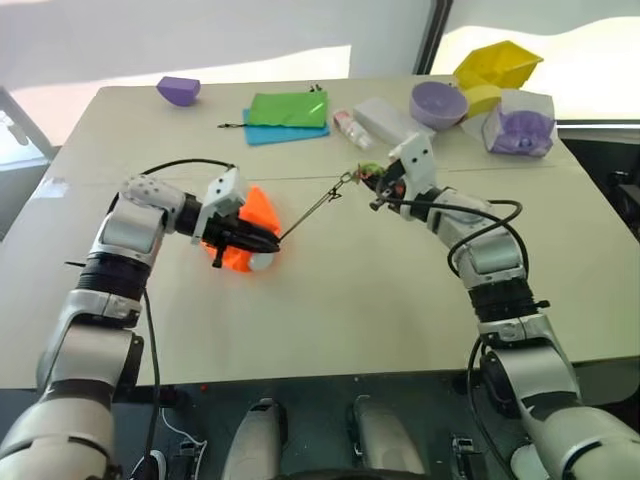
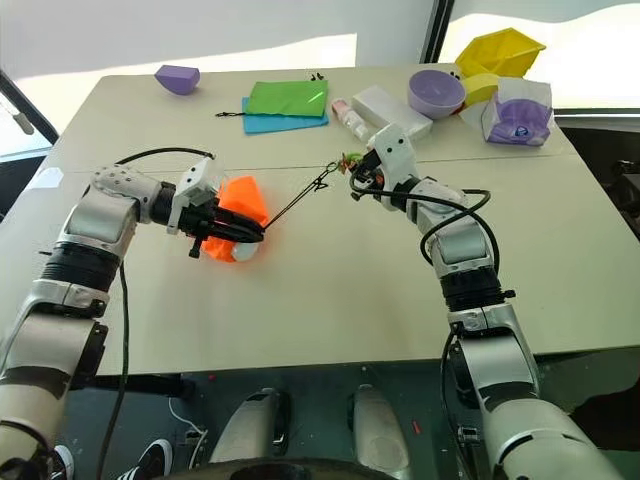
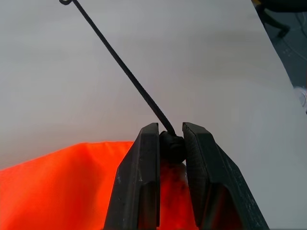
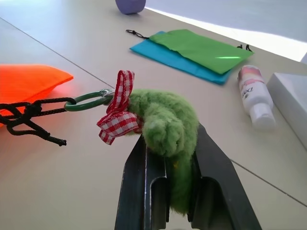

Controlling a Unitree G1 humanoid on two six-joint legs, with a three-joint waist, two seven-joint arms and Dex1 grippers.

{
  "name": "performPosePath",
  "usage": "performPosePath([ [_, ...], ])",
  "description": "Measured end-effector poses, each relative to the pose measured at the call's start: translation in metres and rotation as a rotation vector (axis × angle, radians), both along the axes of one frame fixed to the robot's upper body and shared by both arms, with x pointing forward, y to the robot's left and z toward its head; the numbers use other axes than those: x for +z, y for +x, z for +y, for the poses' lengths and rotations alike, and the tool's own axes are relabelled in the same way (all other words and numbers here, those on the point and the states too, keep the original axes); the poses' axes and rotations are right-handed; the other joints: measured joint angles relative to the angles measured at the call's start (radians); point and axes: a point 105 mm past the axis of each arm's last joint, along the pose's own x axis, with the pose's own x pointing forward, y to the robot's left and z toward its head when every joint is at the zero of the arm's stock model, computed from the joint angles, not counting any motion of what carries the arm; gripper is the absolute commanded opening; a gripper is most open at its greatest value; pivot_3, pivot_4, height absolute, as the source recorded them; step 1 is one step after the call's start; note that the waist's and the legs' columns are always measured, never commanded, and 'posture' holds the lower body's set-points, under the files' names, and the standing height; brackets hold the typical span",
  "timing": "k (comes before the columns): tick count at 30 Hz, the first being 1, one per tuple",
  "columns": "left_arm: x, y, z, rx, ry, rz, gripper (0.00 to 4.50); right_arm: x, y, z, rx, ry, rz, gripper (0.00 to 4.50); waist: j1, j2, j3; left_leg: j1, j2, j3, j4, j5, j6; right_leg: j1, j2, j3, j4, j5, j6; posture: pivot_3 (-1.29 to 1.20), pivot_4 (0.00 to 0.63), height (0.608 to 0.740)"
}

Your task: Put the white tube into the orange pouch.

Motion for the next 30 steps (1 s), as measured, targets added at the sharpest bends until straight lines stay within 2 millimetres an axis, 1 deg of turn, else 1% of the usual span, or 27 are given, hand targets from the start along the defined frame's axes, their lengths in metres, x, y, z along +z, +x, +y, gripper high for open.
performPosePath([
  [6, 0.003, 0.001, 0.000, 0.019, -0.038, 0.017, 0.75, -0.001, 0.003, -0.003, -0.020, 0.003, -0.003, 0.00, 0.000, 0.000, 0.000, 0.000, 0.000, 0.000, 0.000, 0.000, 0.000, 0.000, 0.000, 0.000, 0.000, 0.000, 0.000, 0.00, 0.150, 0.740],
  [9, 0.008, 0.006, 0.002, 0.049, -0.051, -0.002, 0.75, -0.002, 0.006, -0.006, -0.050, 0.004, -0.010, 0.00, 0.000, 0.000, 0.000, 0.000, 0.000, 0.000, 0.000, 0.000, 0.000, 0.000, 0.000, 0.000, 0.000, 0.000, 0.000, 0.00, 0.150, 0.740],
  [12, 0.025, 0.011, 0.005, 0.067, -0.090, -0.022, 0.75, -0.001, 0.008, -0.010, -0.070, 0.006, -0.018, 0.00, -0.002, 0.000, 0.000, 0.000, 0.000, 0.000, 0.000, 0.000, 0.000, 0.000, 0.000, 0.000, 0.000, 0.000, 0.000, 0.00, 0.150, 0.740],
  [15, 0.050, 0.018, 0.008, 0.120, -0.193, 0.000, 0.75, 0.002, 0.009, -0.016, -0.091, 0.013, -0.031, 0.00, -0.001, 0.000, 0.000, 0.000, 0.000, 0.000, 0.000, 0.000, 0.000, -0.001, 0.000, 0.000, 0.000, 0.000, 0.000, 0.00, 0.150, 0.740],
  [17, 0.057, 0.019, 0.008, 0.124, -0.221, 0.002, 0.75, 0.003, 0.009, -0.016, -0.094, 0.015, -0.038, 0.00, -0.002, 0.000, 0.000, 0.000, 0.000, 0.001, 0.000, 0.000, 0.000, 0.000, 0.000, 0.000, 0.000, 0.000, 0.000, 0.00, 0.150, 0.740],
  [22, 0.047, 0.014, 0.004, 0.116, -0.246, 0.070, 0.75, 0.003, 0.009, -0.016, -0.094, 0.016, -0.038, 0.00, -0.003, 0.000, 0.000, 0.000, 0.000, 0.000, 0.000, 0.001, -0.001, -0.001, 0.000, 0.000, 0.000, 0.000, 0.000, 0.00, 0.150, 0.740],
  [25, 0.046, 0.010, 0.002, 0.100, -0.226, 0.035, 0.75, 0.003, 0.009, -0.016, -0.092, 0.017, -0.039, 0.00, -0.003, 0.000, 0.000, 0.000, 0.000, 0.001, 0.000, 0.001, -0.001, -0.001, 0.000, 0.001, 0.000, 0.000, 0.000, 0.00, 0.150, 0.740],
  [27, 0.037, 0.001, 0.000, 0.064, -0.187, 0.022, 0.75, 0.005, 0.009, -0.012, -0.084, 0.025, -0.048, 0.00, -0.007, 0.000, 0.000, 0.000, 0.001, 0.001, -0.001, 0.001, -0.001, -0.001, 0.000, 0.001, 0.000, 0.000, 0.000, 0.00, 0.150, 0.740],
  [30, 0.023, -0.005, -0.003, 0.055, -0.171, 0.040, 0.75, 0.007, 0.010, -0.009, -0.077, 0.036, -0.051, 0.00, -0.004, 0.000, 0.000, 0.000, 0.001, 0.001, 0.000, 0.001, -0.002, -0.001, 0.000, 0.001, 0.000, 0.000, 0.000, 0.00, 0.150, 0.740],
])
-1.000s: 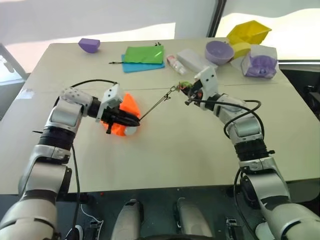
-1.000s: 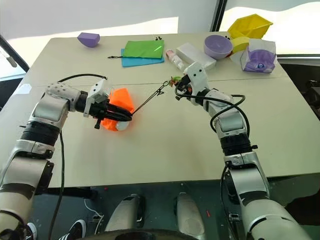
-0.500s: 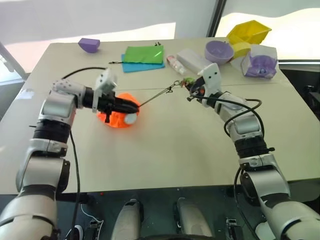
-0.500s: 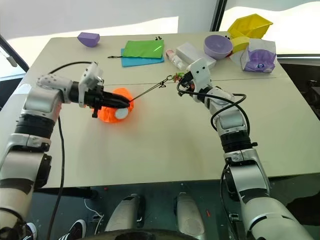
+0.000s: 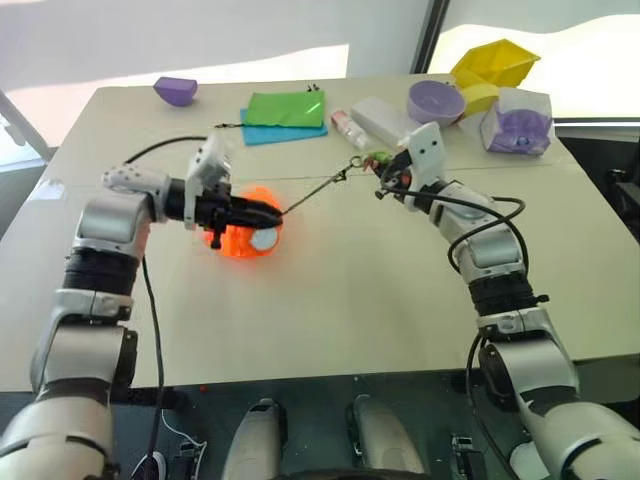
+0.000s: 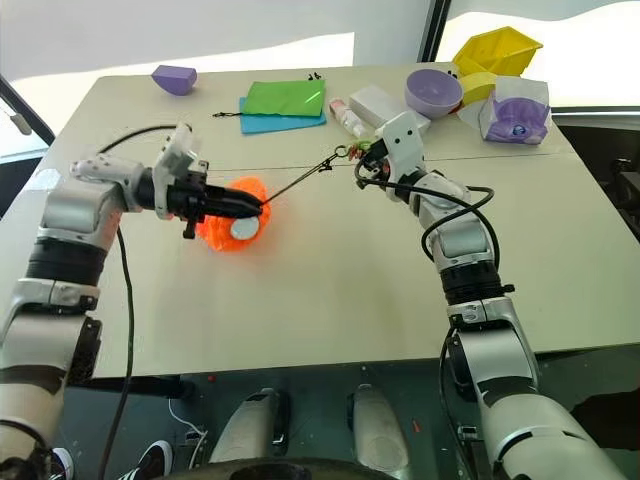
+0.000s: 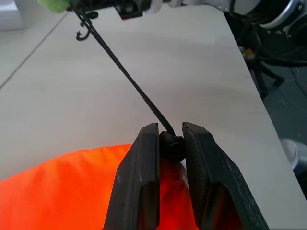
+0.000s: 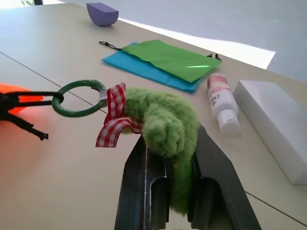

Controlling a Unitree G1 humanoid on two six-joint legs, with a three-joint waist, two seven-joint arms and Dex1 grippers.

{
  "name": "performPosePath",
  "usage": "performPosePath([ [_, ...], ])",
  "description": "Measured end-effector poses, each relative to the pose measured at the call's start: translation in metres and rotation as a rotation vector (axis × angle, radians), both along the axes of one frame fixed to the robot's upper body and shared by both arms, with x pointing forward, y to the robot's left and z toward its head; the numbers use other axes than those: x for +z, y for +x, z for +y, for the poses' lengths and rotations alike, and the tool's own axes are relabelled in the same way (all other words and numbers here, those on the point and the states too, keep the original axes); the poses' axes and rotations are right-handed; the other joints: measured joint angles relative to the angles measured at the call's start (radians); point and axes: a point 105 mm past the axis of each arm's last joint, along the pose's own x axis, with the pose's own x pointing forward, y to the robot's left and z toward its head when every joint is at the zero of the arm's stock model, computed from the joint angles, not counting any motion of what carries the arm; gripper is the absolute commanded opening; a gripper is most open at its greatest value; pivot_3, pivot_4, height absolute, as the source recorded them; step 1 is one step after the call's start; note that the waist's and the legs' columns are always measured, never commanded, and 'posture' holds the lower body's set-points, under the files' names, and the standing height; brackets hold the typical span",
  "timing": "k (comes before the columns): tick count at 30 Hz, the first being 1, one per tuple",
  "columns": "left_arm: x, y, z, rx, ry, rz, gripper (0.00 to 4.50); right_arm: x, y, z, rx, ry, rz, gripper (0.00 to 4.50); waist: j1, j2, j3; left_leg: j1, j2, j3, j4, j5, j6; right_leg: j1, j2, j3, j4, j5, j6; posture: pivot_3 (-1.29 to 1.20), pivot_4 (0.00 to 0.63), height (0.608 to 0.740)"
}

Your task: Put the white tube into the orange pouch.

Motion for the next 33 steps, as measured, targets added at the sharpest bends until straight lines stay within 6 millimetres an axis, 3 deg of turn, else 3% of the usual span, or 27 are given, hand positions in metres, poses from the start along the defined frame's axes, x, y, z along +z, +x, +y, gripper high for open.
performPosePath([
  [6, -0.003, 0.002, -0.002, 0.000, 0.048, -0.080, 0.75, -0.003, 0.000, -0.001, -0.005, -0.013, 0.003, 0.00, 0.004, 0.000, 0.000, 0.000, 0.000, 0.000, 0.000, 0.000, 0.000, 0.000, 0.000, 0.000, 0.001, 0.000, 0.000, 0.00, 0.150, 0.740],
  [10, -0.019, 0.002, -0.005, 0.009, 0.051, -0.064, 0.75, -0.020, -0.009, 0.000, 0.029, -0.028, 0.049, 0.00, 0.004, 0.000, 0.000, 0.000, 0.000, 0.000, 0.000, 0.000, 0.000, 0.000, 0.000, 0.000, 0.000, 0.000, 0.000, 0.00, 0.150, 0.740],
  [13, -0.035, 0.000, -0.012, 0.027, 0.017, -0.001, 1.50, -0.047, -0.028, 0.008, 0.108, -0.025, 0.149, 1.10, 0.005, 0.000, 0.000, 0.000, 0.000, 0.000, 0.000, 0.000, 0.000, 0.000, 0.000, 0.000, 0.000, 0.000, 0.000, 0.00, 0.150, 0.740],
  [15, -0.040, -0.004, -0.019, 0.022, -0.003, 0.012, 2.41, -0.058, -0.039, 0.015, 0.154, -0.001, 0.210, 2.09, 0.003, 0.000, 0.000, 0.000, 0.000, 0.000, 0.000, 0.000, 0.000, 0.000, 0.000, 0.000, 0.000, 0.000, 0.000, 0.00, 0.150, 0.740],
  [19, -0.036, -0.007, -0.025, 0.031, -0.054, -0.003, 4.42, -0.052, -0.044, 0.015, 0.169, -0.008, 0.211, 4.14, 0.005, 0.000, 0.000, 0.001, 0.000, -0.001, 0.001, 0.001, 0.000, 0.000, 0.000, 0.000, 0.002, 0.001, -0.001, 0.00, 0.150, 0.740],
  [20, -0.031, -0.008, -0.023, 0.042, -0.084, -0.006, 4.43, -0.049, -0.045, 0.013, 0.175, -0.019, 0.202, 4.46, 0.005, 0.000, 0.000, 0.001, 0.000, -0.001, 0.001, 0.001, 0.000, 0.001, 0.000, 0.000, 0.003, 0.001, -0.001, 0.00, 0.150, 0.740],
  [22, -0.022, -0.007, -0.016, 0.080, -0.134, 0.007, 4.43, -0.048, -0.050, 0.005, 0.190, -0.058, 0.204, 4.46, 0.005, 0.000, 0.000, 0.001, 0.000, -0.001, 0.001, 0.001, 0.000, 0.001, 0.000, -0.001, 0.003, 0.001, -0.001, 0.00, 0.150, 0.740],
  [27, -0.008, -0.007, 0.031, 0.265, -0.179, 0.000, 4.43, -0.064, -0.072, -0.028, 0.214, -0.144, 0.274, 4.46, 0.003, 0.000, 0.000, 0.001, 0.000, -0.001, 0.000, 0.001, 0.000, 0.002, 0.000, -0.001, 0.000, 0.001, -0.001, 0.00, 0.150, 0.740],
  [29, -0.012, -0.008, 0.045, 0.334, -0.184, -0.002, 4.43, -0.065, -0.077, -0.039, 0.211, -0.150, 0.282, 4.46, 0.004, 0.000, 0.000, 0.001, 0.000, -0.001, 0.000, 0.001, 0.001, 0.002, 0.000, 0.000, 0.000, 0.001, -0.001, 0.00, 0.150, 0.740],
  [33, -0.022, -0.007, 0.071, 0.510, -0.202, -0.031, 4.43, -0.051, -0.088, -0.040, 0.250, -0.138, 0.203, 4.46, 0.006, 0.000, 0.000, 0.003, 0.002, -0.002, 0.000, 0.001, 0.000, 0.004, 0.000, -0.001, 0.001, 0.001, -0.001, 0.00, 0.150, 0.740],
])
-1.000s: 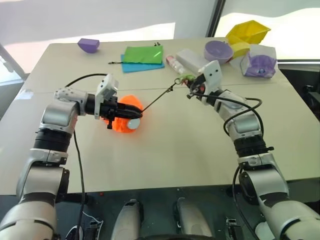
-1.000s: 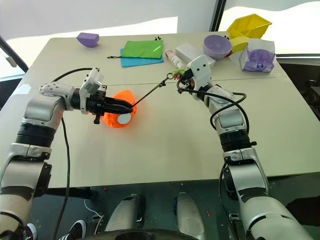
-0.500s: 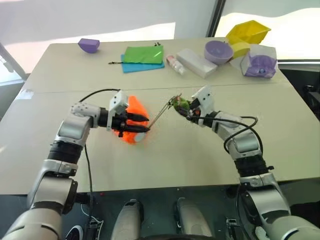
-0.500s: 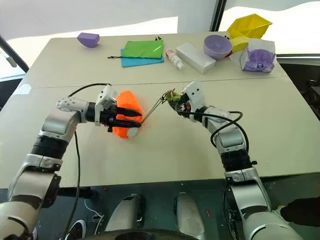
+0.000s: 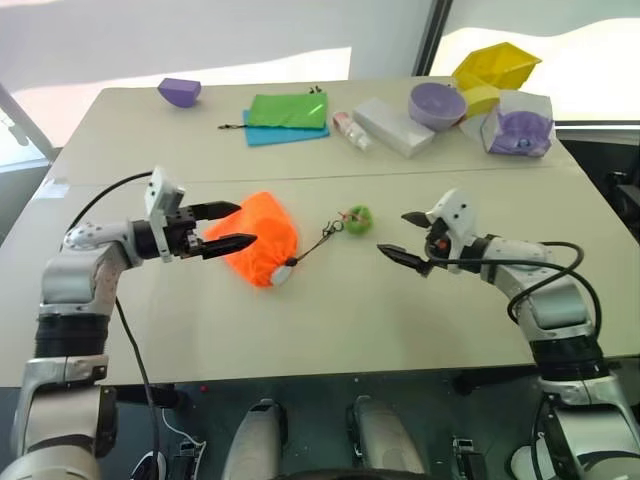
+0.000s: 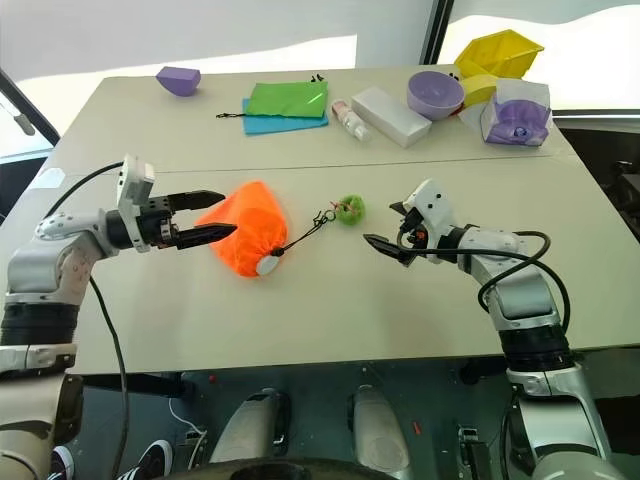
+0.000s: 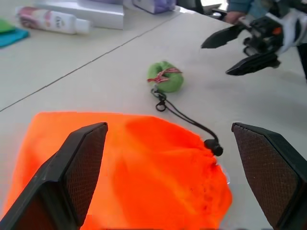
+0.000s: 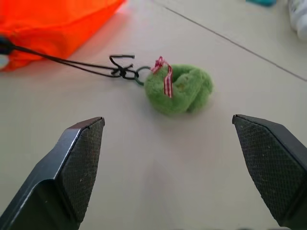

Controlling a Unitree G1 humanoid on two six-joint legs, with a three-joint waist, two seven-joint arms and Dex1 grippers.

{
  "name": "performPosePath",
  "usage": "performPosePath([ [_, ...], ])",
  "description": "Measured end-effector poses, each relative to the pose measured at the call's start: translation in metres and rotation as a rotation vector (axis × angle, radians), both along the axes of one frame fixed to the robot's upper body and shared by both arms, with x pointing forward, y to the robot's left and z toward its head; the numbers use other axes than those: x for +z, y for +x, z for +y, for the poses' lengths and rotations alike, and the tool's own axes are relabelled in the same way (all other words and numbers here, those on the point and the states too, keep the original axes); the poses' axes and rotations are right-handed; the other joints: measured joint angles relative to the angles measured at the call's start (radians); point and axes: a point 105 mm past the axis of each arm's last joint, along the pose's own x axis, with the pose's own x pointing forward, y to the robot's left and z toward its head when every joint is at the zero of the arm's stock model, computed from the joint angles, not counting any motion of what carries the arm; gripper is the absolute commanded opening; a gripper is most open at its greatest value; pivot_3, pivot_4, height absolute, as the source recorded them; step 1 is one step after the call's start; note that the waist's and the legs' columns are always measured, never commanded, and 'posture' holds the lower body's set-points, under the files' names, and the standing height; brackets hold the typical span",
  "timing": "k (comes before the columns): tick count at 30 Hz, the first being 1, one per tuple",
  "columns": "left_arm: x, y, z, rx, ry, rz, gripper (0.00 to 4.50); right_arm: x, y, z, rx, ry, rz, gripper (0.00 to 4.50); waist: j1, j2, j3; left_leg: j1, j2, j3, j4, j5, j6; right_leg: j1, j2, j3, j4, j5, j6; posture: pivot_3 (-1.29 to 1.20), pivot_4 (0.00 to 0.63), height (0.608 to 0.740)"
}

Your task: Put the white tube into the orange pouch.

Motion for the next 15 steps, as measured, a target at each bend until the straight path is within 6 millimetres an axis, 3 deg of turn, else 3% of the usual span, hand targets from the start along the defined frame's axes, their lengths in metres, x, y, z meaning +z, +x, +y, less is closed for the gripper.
performPosePath([
  [5, -0.032, -0.014, 0.042, 0.255, 0.057, 0.019, 4.43, -0.024, -0.020, -0.013, 0.005, -0.023, 0.036, 4.46, 0.001, 0.000, 0.000, 0.000, 0.000, 0.001, 0.000, 0.000, 0.000, 0.000, -0.002, 0.001, -0.002, 0.000, 0.000, 0.00, 0.150, 0.740],
  [8, -0.048, -0.029, 0.065, 0.354, 0.081, 0.052, 4.43, -0.022, -0.025, -0.028, -0.022, -0.027, 0.016, 4.46, 0.002, 0.000, 0.000, 0.001, 0.000, 0.001, 0.000, 0.000, 0.000, 0.002, -0.002, 0.001, -0.002, 0.001, 0.000, 0.00, 0.150, 0.740],
  [15, -0.050, -0.046, 0.100, 0.520, 0.060, 0.023, 4.43, -0.024, -0.028, -0.054, -0.082, -0.055, 0.014, 4.46, 0.007, 0.000, 0.000, 0.011, 0.000, 0.001, -0.001, 0.000, 0.000, 0.012, -0.002, 0.001, -0.003, 0.001, -0.001, 0.00, 0.150, 0.740],
])
